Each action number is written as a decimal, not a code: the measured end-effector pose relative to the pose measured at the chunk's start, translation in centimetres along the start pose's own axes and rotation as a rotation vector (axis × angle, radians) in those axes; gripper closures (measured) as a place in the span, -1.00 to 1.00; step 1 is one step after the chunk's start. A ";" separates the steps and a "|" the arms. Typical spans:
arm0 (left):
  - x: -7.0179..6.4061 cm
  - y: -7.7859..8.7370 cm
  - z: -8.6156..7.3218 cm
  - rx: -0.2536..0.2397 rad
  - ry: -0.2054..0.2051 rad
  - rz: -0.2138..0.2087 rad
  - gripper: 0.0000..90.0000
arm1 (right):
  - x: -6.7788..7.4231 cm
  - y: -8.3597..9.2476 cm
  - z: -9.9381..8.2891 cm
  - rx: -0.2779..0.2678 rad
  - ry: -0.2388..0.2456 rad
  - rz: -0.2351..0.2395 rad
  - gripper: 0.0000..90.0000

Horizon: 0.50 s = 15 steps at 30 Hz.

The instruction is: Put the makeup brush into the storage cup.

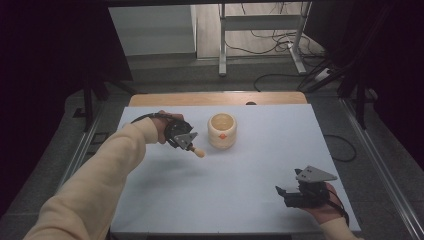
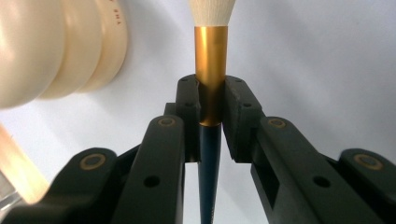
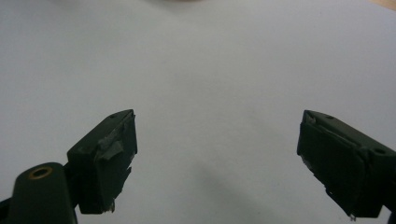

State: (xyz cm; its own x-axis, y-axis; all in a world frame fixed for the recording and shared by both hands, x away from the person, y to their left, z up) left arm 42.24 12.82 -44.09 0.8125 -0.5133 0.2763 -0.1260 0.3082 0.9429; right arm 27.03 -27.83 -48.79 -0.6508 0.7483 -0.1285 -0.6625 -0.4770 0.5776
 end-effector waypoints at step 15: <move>-1.2 2.9 -0.2 -0.039 0.062 0.093 0.74 | 0.1 0.1 0.1 -0.002 0.002 -0.005 -0.72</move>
State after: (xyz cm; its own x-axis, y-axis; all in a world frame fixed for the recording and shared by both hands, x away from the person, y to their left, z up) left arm 41.02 14.43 -41.72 0.8322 -0.4306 0.3493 -0.1815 0.3836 0.9055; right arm 26.91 -27.75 -48.72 -0.6487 0.7494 -0.1331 -0.6663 -0.4746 0.5752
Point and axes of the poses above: each handheld gripper's, and its own axes: y roughly backward along the jaws, z roughly out of its top, x roughly to its left, the point moved 1 cm from there along -y, roughly forward along the jaws, and after that the axes turned 5 degrees about -x, right-handed, at the moved point
